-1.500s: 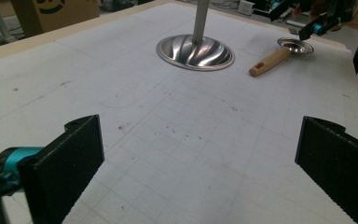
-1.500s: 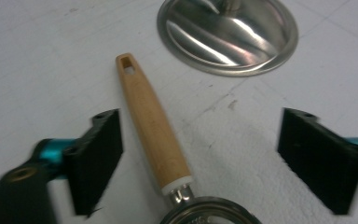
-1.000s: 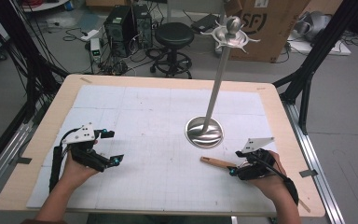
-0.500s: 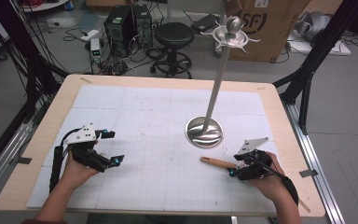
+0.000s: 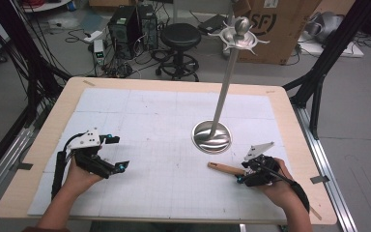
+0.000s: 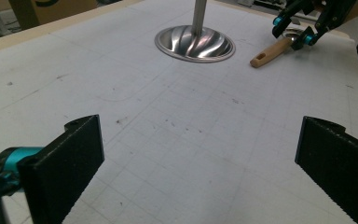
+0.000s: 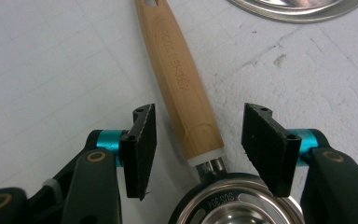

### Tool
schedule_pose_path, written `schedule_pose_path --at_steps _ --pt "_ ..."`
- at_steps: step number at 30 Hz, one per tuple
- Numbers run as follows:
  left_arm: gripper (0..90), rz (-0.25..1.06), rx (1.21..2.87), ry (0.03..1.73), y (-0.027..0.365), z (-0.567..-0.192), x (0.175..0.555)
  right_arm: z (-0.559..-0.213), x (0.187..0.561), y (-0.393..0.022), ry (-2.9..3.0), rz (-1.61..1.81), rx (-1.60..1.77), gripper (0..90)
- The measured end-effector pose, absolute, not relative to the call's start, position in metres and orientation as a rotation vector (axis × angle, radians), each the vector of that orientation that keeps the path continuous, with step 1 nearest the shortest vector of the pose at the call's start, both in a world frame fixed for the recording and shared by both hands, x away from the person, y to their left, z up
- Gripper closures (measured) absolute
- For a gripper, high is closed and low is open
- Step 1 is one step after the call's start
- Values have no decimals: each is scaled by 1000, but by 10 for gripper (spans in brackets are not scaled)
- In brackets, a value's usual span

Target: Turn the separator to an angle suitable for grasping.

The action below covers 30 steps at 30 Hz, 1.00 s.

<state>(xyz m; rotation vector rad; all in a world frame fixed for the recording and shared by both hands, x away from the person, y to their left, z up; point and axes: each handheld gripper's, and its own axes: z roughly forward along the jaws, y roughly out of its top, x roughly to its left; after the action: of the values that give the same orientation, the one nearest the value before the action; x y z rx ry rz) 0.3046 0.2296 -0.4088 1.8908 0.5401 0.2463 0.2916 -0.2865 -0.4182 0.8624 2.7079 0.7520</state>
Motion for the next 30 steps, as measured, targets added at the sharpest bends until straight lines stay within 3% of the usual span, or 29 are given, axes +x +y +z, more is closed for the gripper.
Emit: schedule_pose_path --at_steps 30 --pt "16 244 1893 534 229 -409 304 -417 298 -274 2782 555 847 611"
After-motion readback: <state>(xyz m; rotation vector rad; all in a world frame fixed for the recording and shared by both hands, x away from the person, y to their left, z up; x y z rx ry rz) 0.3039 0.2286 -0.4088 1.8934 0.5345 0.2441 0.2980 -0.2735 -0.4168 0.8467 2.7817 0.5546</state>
